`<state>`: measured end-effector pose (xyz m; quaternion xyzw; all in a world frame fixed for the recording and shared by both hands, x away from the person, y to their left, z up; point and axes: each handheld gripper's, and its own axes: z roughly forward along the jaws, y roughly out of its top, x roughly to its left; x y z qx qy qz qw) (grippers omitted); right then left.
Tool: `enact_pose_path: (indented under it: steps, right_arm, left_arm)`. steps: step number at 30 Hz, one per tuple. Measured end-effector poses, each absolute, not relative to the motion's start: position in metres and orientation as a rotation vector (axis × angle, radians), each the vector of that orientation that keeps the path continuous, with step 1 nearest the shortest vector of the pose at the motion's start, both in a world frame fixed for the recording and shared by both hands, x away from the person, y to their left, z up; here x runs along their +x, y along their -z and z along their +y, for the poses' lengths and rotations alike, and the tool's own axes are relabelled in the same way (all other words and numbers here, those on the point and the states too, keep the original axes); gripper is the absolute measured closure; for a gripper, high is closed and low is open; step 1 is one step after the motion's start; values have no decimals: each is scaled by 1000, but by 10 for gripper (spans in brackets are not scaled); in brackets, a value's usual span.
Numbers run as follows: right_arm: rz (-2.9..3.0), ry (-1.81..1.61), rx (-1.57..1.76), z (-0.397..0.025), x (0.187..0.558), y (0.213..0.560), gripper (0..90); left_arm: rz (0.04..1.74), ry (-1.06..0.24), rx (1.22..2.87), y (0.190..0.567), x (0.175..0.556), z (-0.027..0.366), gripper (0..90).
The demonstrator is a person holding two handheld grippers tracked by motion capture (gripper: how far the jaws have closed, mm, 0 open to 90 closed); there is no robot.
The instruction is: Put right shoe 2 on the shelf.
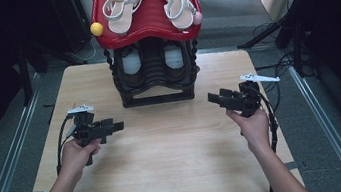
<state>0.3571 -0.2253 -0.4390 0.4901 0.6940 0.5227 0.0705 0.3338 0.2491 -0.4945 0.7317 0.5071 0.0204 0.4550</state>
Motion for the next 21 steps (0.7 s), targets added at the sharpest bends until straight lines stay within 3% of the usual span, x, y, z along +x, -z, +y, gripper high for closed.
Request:
enact_pose_path:
  steps: [21]
  right_arm:
    - [2227,-1519,1430,-204,346,483,360]
  left_arm:
    - [1203,-47,1884,495,332,231,323]
